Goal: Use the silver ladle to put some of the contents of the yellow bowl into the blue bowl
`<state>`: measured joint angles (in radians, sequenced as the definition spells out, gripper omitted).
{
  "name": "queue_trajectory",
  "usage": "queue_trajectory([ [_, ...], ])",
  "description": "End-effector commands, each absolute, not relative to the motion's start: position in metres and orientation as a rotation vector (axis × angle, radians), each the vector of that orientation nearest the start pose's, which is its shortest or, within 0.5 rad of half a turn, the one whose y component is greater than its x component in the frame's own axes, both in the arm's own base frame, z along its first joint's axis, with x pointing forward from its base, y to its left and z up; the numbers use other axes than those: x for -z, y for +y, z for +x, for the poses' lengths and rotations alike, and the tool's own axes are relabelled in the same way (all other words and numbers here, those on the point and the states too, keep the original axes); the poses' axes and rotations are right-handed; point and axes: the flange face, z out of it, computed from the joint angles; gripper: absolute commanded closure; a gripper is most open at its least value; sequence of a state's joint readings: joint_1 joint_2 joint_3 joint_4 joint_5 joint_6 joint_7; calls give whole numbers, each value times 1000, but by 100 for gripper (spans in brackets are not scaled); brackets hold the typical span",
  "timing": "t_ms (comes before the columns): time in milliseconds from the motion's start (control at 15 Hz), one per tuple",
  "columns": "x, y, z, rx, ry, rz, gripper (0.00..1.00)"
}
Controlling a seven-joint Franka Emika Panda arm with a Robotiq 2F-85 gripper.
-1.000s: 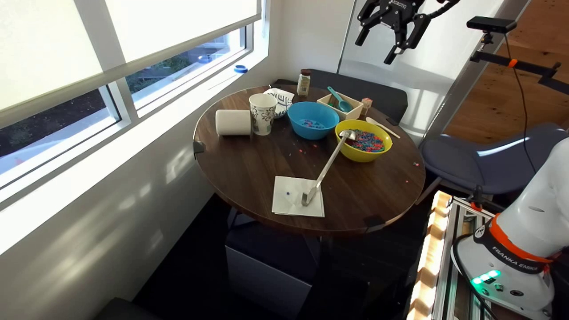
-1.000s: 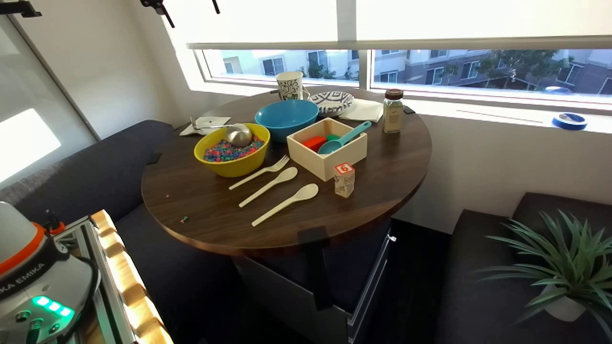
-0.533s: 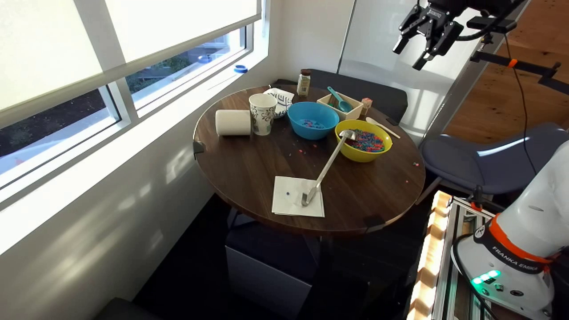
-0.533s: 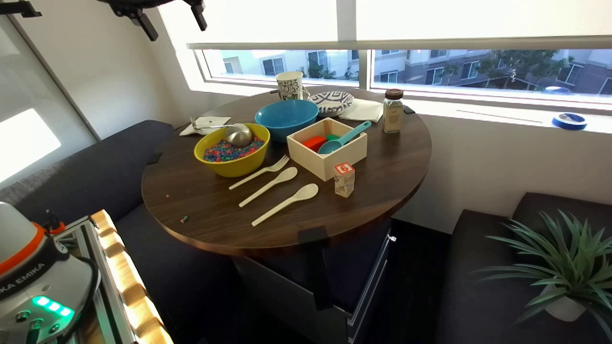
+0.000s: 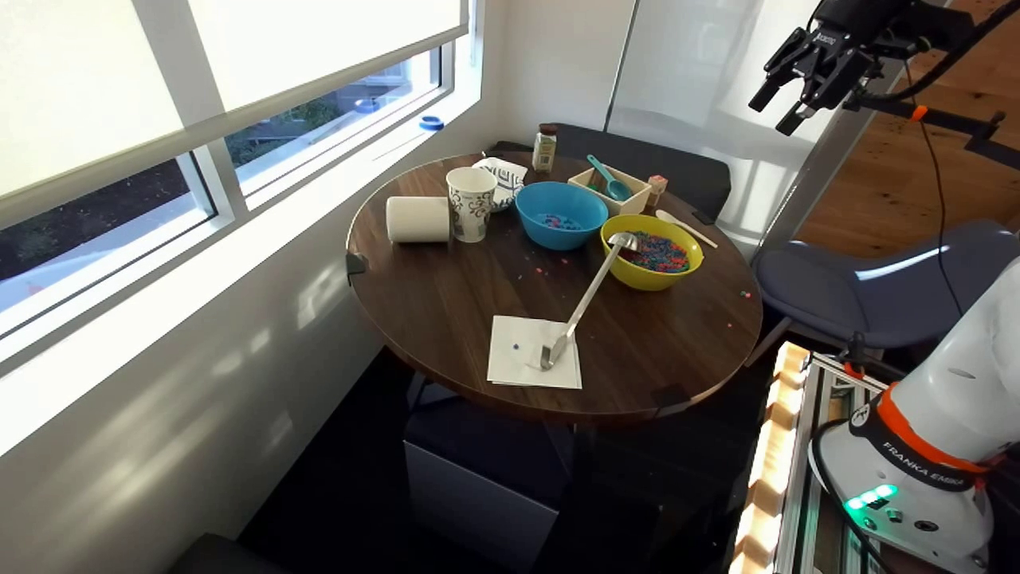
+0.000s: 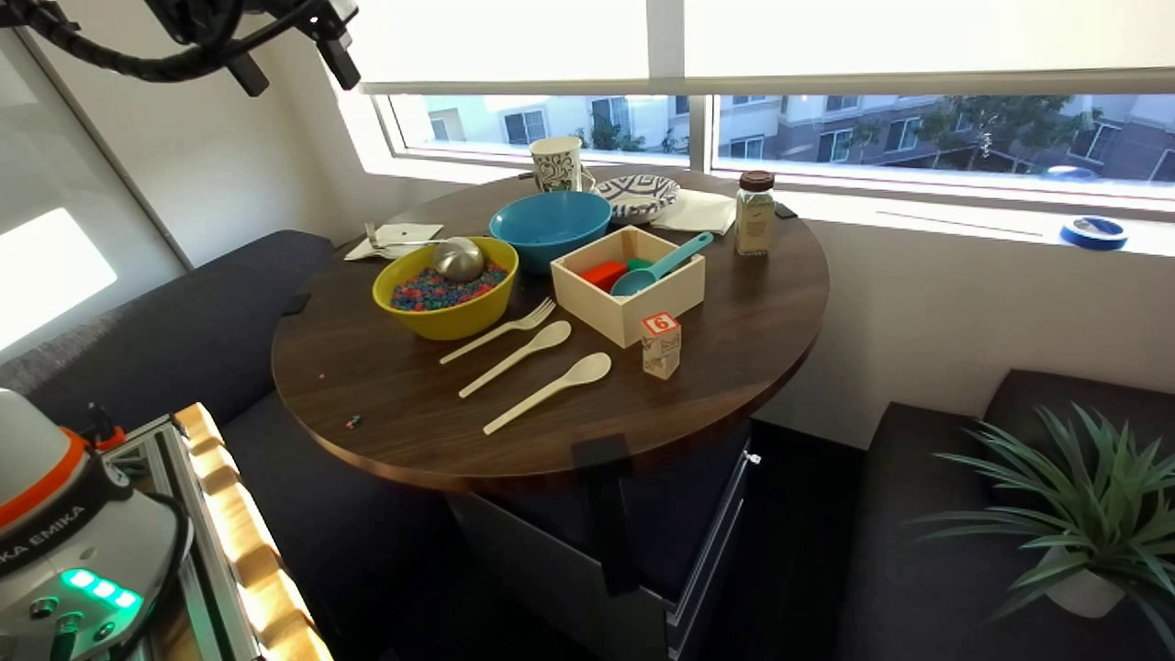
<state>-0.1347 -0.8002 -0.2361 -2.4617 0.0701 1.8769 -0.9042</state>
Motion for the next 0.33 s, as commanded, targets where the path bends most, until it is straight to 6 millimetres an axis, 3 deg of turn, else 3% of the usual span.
queue_trajectory([
  [0,-566,-131,310,448,-857,-2900,0],
  [267,-564,-130,311,442,-860,-2898,0],
])
